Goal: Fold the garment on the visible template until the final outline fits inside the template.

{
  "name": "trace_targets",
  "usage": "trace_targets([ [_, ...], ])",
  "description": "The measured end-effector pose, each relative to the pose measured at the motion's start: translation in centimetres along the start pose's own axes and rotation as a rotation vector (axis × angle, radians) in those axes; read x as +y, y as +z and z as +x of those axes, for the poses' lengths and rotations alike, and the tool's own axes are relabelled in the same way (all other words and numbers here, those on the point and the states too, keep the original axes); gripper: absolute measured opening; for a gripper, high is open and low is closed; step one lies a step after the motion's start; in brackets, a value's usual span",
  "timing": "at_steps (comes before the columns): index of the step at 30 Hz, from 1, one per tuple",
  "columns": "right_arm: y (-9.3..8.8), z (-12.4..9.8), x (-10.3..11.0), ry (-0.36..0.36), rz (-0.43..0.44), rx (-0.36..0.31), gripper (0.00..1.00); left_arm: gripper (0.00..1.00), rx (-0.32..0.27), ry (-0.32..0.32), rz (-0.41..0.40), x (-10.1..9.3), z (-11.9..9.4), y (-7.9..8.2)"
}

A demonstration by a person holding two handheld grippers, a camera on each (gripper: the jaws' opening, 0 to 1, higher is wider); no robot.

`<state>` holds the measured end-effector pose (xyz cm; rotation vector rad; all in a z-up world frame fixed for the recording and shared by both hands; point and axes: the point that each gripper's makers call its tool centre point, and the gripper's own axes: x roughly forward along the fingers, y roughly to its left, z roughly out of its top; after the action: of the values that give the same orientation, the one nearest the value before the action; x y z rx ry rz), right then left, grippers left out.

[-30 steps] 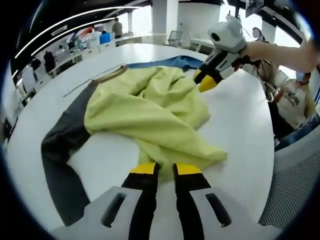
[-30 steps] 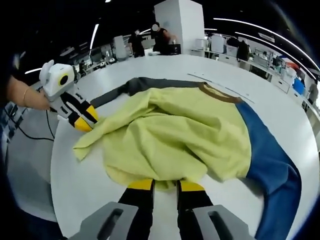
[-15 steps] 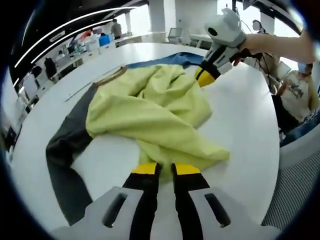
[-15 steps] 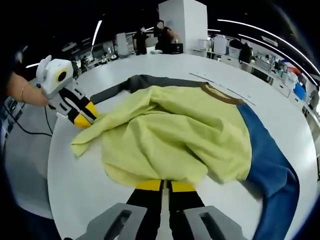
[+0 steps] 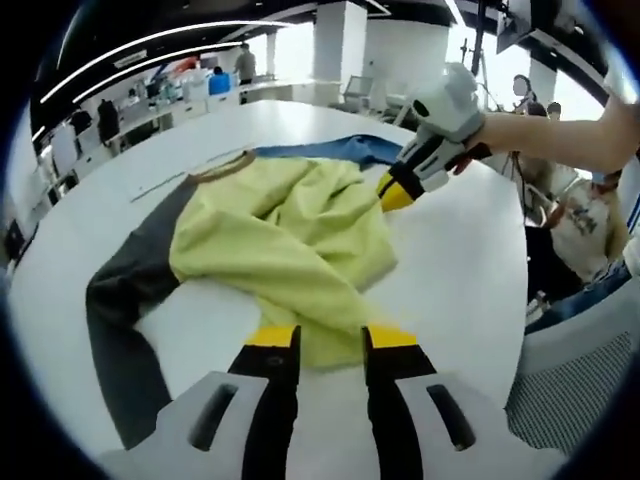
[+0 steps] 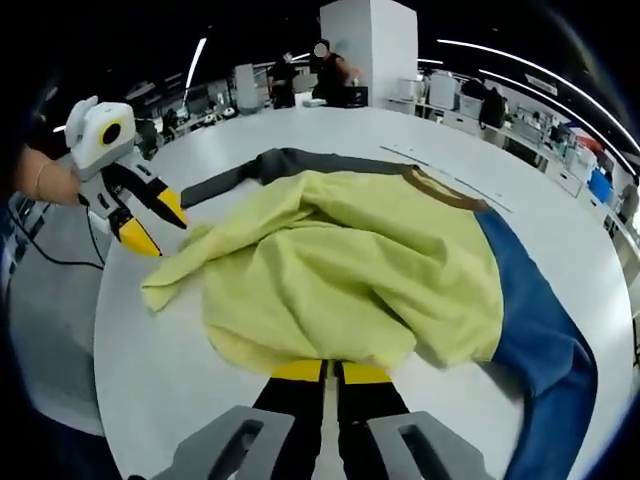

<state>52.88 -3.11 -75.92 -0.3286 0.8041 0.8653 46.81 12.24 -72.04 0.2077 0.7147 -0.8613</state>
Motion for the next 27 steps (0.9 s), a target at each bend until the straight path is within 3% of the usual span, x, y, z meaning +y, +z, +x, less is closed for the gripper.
trace_targets([
  [5,0.0,0.0,0.0,0.001,0.002,0.000,0.00,0.27,-0.009,0.003,-0.028,-0.4,-0.3,0.2],
  [13,0.1,-0.1,0.0,0.001,0.002,-0.002,0.00,0.32,-0.016,-0.013,-0.138,-2.0,-0.5,-0.3],
  [27,0.0,-0.1,0.0,-0.001,0.002,0.000,0.00,0.25,-0.002,0.013,-0.213,-3.4,0.2,-1.7],
])
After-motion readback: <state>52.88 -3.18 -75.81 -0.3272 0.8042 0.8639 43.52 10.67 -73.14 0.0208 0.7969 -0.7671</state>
